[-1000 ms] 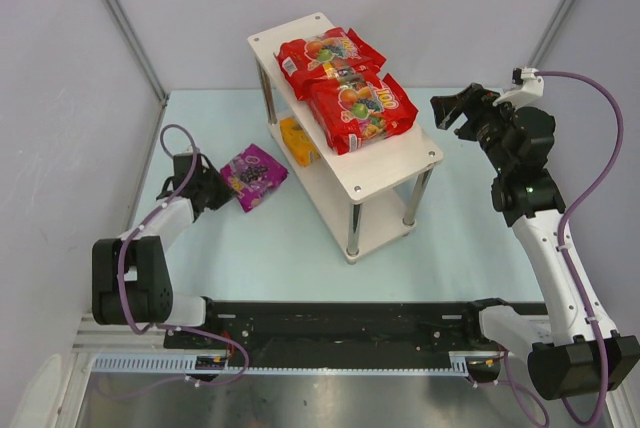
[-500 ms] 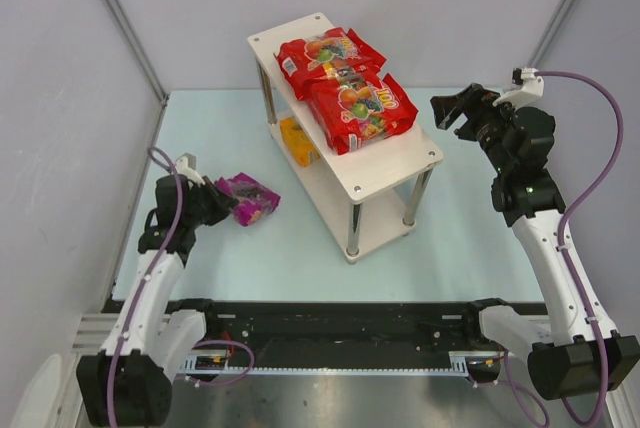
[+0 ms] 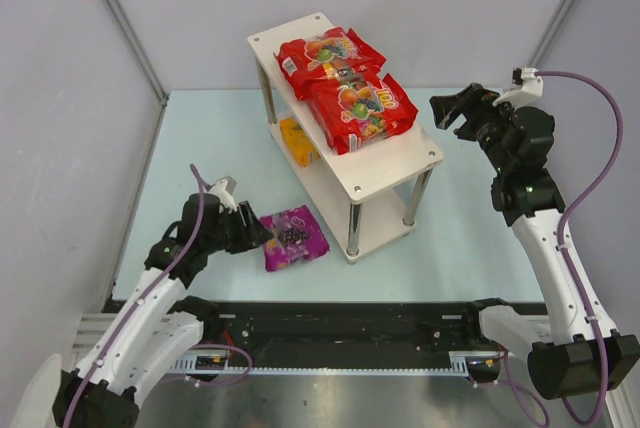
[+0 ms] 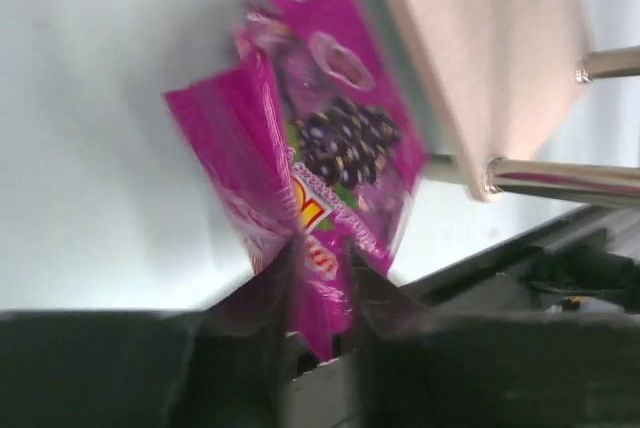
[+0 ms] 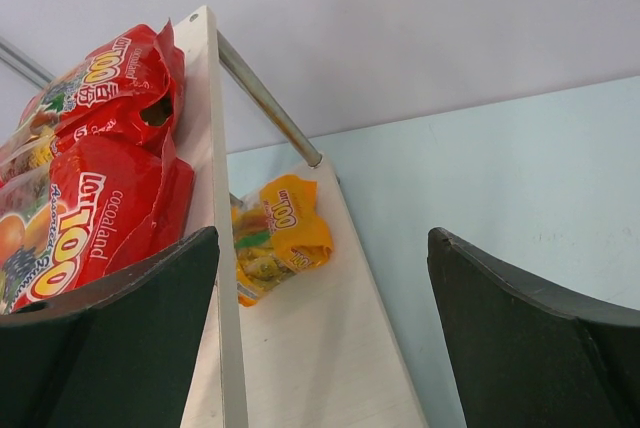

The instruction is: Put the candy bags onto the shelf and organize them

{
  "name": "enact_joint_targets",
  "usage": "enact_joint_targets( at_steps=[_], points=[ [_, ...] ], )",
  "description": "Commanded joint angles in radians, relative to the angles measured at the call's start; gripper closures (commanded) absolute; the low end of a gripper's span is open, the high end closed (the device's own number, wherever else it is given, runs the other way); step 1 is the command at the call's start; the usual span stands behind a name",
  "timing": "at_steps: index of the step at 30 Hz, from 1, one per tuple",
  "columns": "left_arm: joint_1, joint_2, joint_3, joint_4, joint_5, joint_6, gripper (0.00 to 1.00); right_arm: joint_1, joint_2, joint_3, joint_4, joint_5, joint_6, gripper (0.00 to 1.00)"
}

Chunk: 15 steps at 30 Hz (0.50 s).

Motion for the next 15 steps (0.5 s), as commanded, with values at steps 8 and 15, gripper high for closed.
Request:
enact_joint_targets(
  at_steps=[8,15],
  points=[
    [0.071,-0.191,0.108,-0.073,-0.443,-0.253,0.01,-0.001,0.006,0.003,0.047,-0.023,0.014,0.11],
    [0.071,-0.106,0.016,-0.018,-0.265,-0.223,0.0,0.001,0.003,0.003,0.03,-0.007,0.008,0.11]
  ],
)
